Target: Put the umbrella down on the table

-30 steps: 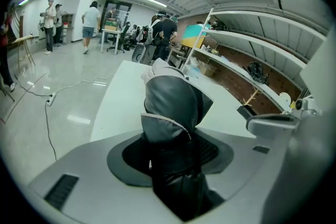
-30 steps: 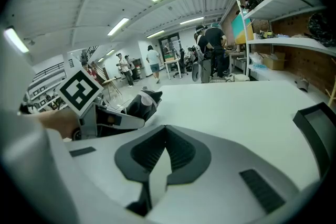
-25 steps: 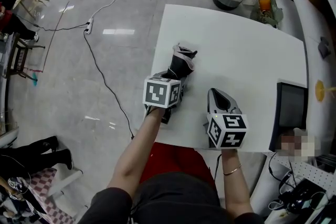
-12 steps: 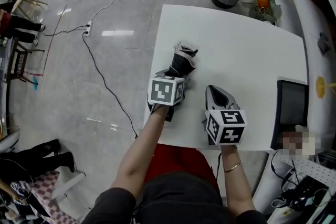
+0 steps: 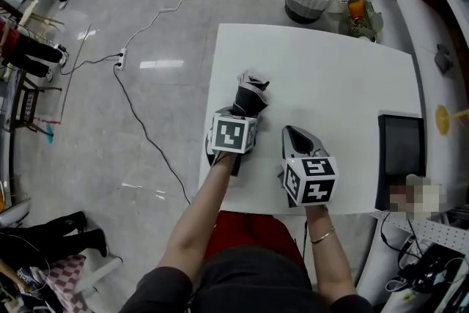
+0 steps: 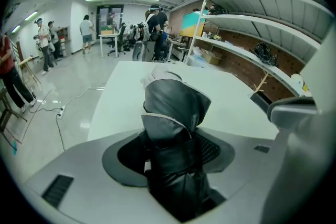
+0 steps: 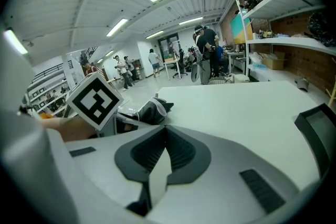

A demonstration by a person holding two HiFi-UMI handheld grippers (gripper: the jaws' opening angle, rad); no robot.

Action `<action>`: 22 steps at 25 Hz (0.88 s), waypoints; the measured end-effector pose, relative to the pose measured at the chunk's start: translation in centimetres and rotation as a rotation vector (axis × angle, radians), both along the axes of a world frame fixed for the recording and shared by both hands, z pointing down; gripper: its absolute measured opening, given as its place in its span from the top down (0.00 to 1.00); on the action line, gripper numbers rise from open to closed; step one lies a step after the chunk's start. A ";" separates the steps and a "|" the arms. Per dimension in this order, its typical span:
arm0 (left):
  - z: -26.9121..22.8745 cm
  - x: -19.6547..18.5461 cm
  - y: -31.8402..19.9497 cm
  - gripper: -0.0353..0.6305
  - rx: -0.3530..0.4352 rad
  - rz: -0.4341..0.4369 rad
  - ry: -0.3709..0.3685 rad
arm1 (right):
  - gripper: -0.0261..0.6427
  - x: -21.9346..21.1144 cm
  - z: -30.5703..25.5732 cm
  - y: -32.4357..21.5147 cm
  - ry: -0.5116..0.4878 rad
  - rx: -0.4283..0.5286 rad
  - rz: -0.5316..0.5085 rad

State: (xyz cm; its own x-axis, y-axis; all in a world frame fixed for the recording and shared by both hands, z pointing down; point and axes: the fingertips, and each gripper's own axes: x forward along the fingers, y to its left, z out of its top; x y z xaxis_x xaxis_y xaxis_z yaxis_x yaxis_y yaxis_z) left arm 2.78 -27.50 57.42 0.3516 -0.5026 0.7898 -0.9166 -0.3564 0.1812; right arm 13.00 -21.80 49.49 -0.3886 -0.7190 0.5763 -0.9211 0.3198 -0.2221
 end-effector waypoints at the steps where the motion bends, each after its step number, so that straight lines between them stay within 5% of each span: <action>1: -0.1 0.0 -0.1 0.60 0.009 -0.001 -0.003 | 0.93 0.1 -0.1 0.0 0.000 0.003 0.003; 14: -1.5 0.3 0.0 0.54 0.128 -0.042 -0.039 | 0.93 1.6 -1.5 1.1 -0.001 0.036 0.032; 22: -3.2 0.4 0.5 0.54 0.185 -0.059 0.001 | 0.93 2.5 -2.4 1.8 0.000 0.057 0.041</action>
